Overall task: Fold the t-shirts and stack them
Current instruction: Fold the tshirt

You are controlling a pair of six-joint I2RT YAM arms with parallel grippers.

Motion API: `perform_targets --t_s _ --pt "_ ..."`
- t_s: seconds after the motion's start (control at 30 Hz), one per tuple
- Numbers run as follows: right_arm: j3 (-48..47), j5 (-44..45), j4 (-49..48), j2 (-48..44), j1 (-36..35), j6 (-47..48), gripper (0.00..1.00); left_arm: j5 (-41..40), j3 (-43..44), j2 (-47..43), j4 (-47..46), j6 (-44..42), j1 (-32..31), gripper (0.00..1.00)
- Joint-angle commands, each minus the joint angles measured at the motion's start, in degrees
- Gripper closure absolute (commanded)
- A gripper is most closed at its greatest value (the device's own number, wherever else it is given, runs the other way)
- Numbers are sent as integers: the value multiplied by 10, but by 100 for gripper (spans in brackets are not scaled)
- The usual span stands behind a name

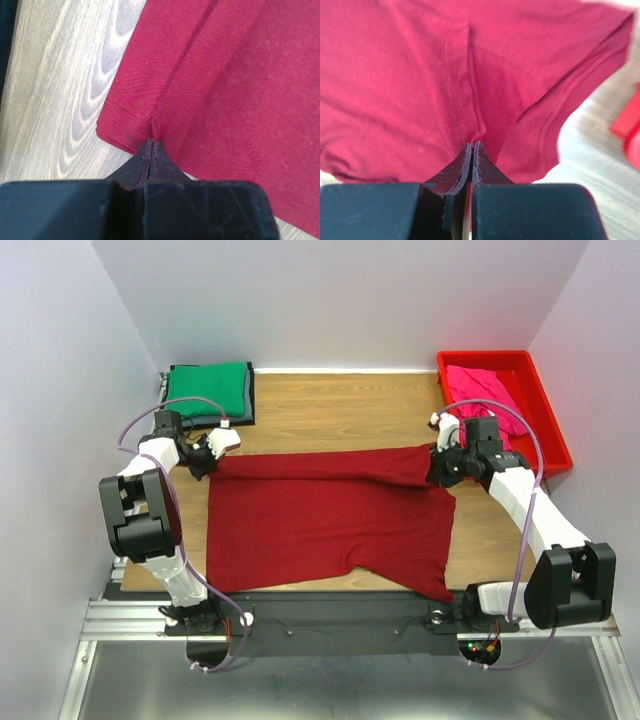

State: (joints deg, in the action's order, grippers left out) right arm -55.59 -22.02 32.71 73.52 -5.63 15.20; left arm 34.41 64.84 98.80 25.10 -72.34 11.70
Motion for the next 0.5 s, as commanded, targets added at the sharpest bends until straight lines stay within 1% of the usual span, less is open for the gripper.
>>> perform_targets --t_s 0.0,0.1,0.17,0.2,0.23,0.27,0.3,0.33,0.37,0.43,0.47 --pt "11 -19 20 9 -3 13 99 3 -1 -19 18 -18 -3 100" --pt "15 -20 27 22 -3 31 100 -5 -9 -19 35 -43 -6 100" --pt "18 -27 35 24 -3 53 99 -11 -18 -21 51 -69 -7 97" --pt "22 -31 48 23 -3 63 96 -13 -20 -25 57 -78 -6 94" --pt "24 -40 56 22 -4 75 93 -15 -23 -25 64 -84 -6 85" --pt "26 -42 71 18 -7 95 85 -18 -23 -26 77 -91 -6 78" --pt "29 -44 80 16 -7 106 79 -22 -22 -25 86 -108 -5 70" --pt "27 -46 100 15 -8 132 73 -27 -18 -25 106 -118 -5 66" --pt "24 -41 107 13 -8 142 70 -29 -16 -26 115 -132 -5 63" --pt "8 -22 117 9 -8 151 67 -34 -7 -33 136 -147 -5 58" --pt "1 -20 125 8 -7 163 60 -37 -3 -36 155 -153 -4 57"
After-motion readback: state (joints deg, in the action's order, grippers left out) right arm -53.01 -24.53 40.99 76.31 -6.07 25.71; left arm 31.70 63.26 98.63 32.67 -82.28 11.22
